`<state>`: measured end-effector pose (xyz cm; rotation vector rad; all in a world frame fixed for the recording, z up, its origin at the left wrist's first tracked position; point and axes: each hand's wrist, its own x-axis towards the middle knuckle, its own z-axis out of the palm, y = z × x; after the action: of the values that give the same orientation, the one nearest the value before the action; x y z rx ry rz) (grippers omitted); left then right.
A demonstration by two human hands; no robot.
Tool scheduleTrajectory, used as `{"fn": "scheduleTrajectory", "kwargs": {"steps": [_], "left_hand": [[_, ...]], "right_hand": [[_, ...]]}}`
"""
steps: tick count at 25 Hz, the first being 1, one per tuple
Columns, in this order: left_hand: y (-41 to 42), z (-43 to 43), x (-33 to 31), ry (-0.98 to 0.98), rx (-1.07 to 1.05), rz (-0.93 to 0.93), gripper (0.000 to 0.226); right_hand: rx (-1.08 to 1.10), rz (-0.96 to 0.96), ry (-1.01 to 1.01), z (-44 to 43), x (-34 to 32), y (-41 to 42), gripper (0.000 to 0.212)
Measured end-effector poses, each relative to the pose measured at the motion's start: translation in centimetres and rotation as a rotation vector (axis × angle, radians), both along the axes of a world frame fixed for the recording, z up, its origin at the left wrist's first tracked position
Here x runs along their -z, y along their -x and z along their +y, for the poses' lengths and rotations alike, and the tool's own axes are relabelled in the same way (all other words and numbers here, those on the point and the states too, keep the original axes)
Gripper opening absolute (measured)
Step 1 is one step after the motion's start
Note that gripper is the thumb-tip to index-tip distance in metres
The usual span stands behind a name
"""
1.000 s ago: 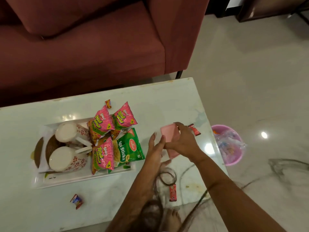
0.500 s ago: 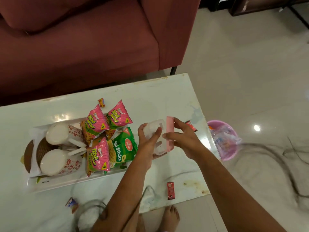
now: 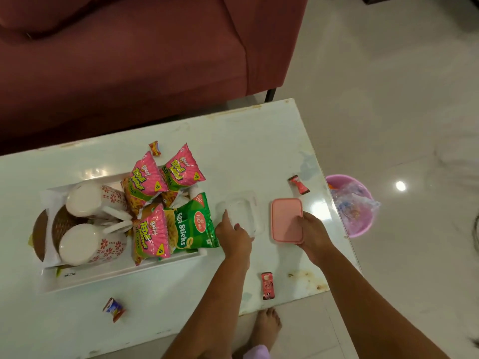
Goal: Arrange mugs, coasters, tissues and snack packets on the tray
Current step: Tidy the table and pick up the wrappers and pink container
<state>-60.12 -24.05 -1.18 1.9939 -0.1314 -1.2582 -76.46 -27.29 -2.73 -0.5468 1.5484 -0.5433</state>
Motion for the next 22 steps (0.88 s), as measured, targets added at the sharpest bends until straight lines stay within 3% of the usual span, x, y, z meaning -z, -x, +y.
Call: {"fn": "scheduleTrajectory", "kwargs": {"steps": [3,8,12,14,17,20,22], "left_hand": [[0.3,0.4,0.9,-0.019,0.107,-0.141,0.058],[1.4,0.9,0.1,-0.077,0.124,-0.177,0.052],[3.6,4.1,-1.4,-0.086,0.16,-0.327,0.049],[4.1,5.5,-1.9,-0.012,0.179,-0.418,0.042],[3.8,7.2,-2.0,0.071,0.196,-0.569,0.035],[0.8,9.6,-1.8,0.171,0.122,-0.734,0.021],[-3.3,11.8,-1.2,0.095,-0.011,-0.826,0.025]], "right_hand": [[-0.121,0.39,0.071,0.3,0.1,-0.4,0.031],[-0.26,0.701,0.257,0.0,-0.6,-0.2,0.032],[-0.325,0.937,0.492,-2.3,-1.2,-0.3,0.027],[-0.496,0.984,0.567,-4.4,-1.3,-0.6,0.035],[-0.798,0.993,0.521,-7.0,-0.8,-1.3,0.042],[-0.81,0.981,0.526,-7.7,-0.5,-1.7,0.033],[-0.752,0.959,0.586,-7.7,-0.9,-2.7,0.027]]}}
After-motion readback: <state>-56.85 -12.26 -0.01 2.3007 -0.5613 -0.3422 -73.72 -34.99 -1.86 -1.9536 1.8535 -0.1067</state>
